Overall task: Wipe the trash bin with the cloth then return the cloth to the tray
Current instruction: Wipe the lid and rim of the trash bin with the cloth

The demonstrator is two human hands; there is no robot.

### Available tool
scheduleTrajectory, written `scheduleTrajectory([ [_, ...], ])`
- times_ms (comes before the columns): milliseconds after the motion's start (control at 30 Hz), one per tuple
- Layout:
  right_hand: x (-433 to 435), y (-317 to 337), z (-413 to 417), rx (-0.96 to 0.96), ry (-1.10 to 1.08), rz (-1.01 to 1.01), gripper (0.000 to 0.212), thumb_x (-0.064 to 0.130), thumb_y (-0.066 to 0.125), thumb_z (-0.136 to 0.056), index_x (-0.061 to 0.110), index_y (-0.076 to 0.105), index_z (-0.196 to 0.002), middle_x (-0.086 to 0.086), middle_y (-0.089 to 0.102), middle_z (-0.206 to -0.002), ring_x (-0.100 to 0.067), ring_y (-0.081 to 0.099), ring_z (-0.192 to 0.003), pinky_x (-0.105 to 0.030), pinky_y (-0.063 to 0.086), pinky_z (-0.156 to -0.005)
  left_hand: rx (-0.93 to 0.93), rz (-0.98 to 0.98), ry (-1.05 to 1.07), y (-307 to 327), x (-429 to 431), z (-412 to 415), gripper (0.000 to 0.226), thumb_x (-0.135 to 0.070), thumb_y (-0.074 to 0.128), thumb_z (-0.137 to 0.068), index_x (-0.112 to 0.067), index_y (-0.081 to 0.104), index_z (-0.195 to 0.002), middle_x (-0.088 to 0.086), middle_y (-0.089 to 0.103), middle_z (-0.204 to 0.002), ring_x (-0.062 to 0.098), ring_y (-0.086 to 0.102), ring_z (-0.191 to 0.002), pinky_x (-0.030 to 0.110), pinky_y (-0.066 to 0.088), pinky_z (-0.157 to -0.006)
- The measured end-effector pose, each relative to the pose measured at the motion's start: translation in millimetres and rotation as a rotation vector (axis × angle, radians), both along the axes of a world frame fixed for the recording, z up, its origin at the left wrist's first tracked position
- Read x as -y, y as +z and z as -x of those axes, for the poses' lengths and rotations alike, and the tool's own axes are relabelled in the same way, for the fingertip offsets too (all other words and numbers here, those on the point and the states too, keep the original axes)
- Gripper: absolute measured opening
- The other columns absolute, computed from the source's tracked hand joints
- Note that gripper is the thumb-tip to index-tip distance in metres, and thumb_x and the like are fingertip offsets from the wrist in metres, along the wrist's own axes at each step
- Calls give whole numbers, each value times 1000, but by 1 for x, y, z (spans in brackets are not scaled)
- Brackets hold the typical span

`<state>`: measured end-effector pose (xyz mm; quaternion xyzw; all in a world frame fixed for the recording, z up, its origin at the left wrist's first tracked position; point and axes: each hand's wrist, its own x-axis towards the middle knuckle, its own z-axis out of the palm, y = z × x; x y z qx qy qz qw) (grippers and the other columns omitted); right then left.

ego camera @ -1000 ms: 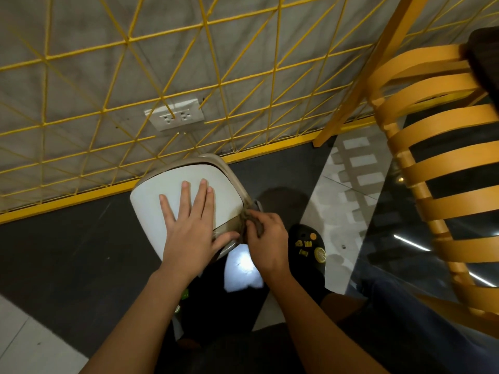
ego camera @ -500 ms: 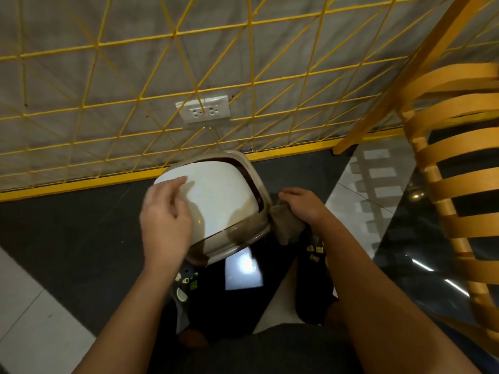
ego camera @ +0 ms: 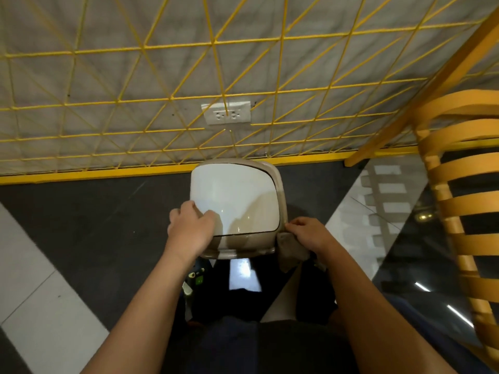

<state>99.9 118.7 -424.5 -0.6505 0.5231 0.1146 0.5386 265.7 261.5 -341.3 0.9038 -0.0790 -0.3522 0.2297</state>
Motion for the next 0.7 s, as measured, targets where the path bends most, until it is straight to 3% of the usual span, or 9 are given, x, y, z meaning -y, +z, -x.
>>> scheduleTrajectory([
  [267, -27, 10, 7, -14, 140, -168, 18, 18, 55, -86, 16, 72, -87, -4, 67, -93, -13, 60, -80, -20, 48, -73, 108, 112, -178, -5, 26, -22, 46, -24, 32, -94, -23, 34, -140, 8, 28, -143, 32, 24, -131, 46, 24, -106],
  [400, -44, 11, 4, 50, 75, -354, 19, 15, 54, -88, 22, 72, -88, 5, 67, -86, -1, 58, -73, -5, 47, -55, 181, 136, -288, -11, 48, -32, 46, -21, 31, -95, -21, 35, -140, 9, 30, -145, 30, 23, -133, 43, 20, -109],
  [467, -55, 9, -1, 61, 73, -429, 24, 16, 54, -89, 16, 68, -108, -2, 67, -109, -8, 61, -88, -10, 50, -73, 214, 177, -322, -15, 57, -36, 45, -18, 33, -95, -17, 37, -139, 10, 33, -143, 29, 26, -133, 39, 21, -110],
  [533, -63, 9, -9, 59, 109, -468, 37, 19, 54, -89, 20, 57, -125, -5, 56, -129, -17, 55, -112, -24, 44, -96, 244, 227, -371, -18, 65, -39, 44, -15, 35, -94, -13, 38, -138, 11, 36, -142, 29, 29, -132, 37, 22, -110],
  [600, -70, 9, -16, 75, 126, -496, 43, 19, 55, -88, 23, 50, -131, -4, 52, -134, -19, 51, -118, -28, 41, -100, 257, 268, -438, -22, 70, -40, 45, -13, 36, -93, -12, 37, -139, 10, 35, -142, 27, 29, -132, 37, 22, -112],
  [700, -66, 15, -19, 82, 207, -450, 37, 20, 56, -88, 21, 55, -126, -1, 57, -126, -15, 54, -109, -24, 43, -93, 277, 316, -514, -26, 70, -42, 46, -14, 35, -95, -13, 35, -140, 7, 30, -147, 24, 24, -136, 37, 17, -114],
])
